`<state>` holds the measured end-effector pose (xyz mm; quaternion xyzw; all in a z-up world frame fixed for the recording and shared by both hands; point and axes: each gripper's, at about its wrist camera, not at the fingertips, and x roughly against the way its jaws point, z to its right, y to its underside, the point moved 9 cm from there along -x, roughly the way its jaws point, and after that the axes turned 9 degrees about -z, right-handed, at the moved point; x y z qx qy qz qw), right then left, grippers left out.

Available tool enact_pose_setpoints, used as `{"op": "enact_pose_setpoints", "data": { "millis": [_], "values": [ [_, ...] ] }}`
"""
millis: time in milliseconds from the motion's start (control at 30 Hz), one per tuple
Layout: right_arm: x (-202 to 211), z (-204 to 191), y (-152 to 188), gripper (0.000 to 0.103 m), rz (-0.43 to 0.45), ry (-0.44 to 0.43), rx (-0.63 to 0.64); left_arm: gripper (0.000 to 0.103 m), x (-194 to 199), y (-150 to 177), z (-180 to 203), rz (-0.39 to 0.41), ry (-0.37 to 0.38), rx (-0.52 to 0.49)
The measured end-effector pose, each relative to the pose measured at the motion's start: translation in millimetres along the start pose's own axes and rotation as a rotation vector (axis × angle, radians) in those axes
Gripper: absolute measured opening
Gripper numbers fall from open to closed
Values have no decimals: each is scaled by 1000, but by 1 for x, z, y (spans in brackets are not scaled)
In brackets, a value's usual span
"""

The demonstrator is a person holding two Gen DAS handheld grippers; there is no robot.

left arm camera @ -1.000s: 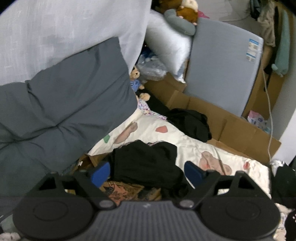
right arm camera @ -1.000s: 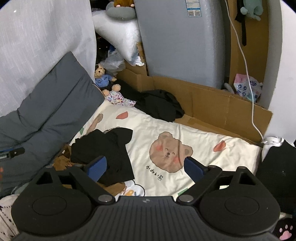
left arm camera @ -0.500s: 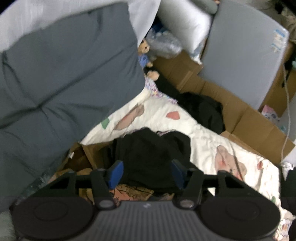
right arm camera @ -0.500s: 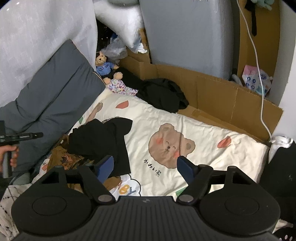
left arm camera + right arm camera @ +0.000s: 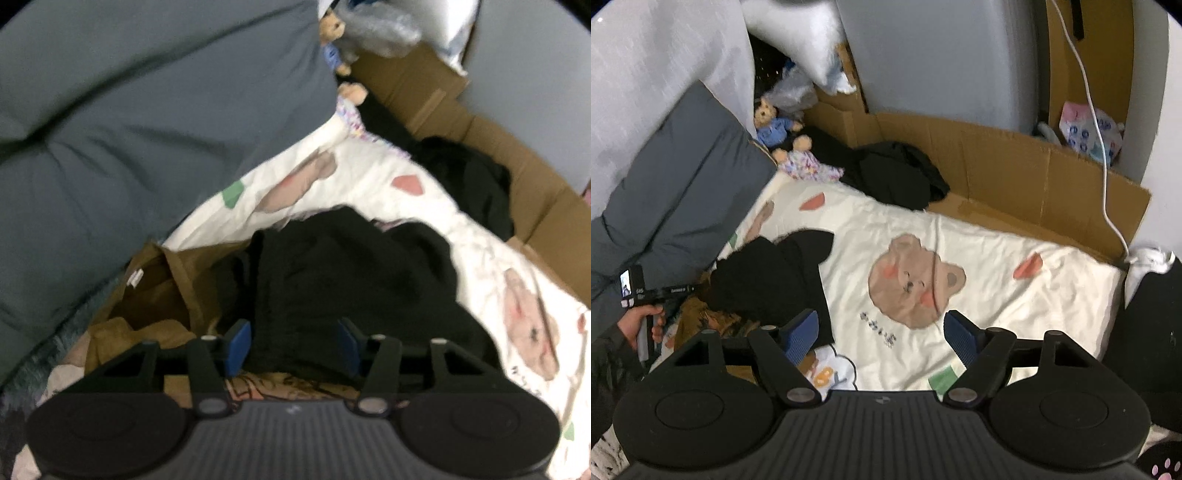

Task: Fold clothes
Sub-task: 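Lower the left gripper onto the black trousers and close on the waistband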

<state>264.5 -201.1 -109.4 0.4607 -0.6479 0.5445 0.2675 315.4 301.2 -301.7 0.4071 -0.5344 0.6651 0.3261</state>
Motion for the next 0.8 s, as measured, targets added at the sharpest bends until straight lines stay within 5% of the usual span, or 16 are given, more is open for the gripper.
{"op": "enact_pose_setpoints", "data": {
  "millis": [167,367,433,467,600,800],
  "values": [
    [-6,16,5,79,-25,14,-22,58,-33,2,-7,-34,-50,-10],
    [-18,29,18,79,-80,23,-36,65,-63,0,-8,-53,-21,22],
    [-20,30,20,79,-89,25,-39,57,-70,1,-6,-71,16,40],
    [-20,30,20,79,-90,24,-41,40,-74,2,-5,-85,43,48],
    [-18,30,17,79,-82,20,-44,9,-76,2,2,-105,105,62],
    [-12,26,13,79,-60,11,-36,8,-56,-1,25,-98,155,44]
  ]
}}
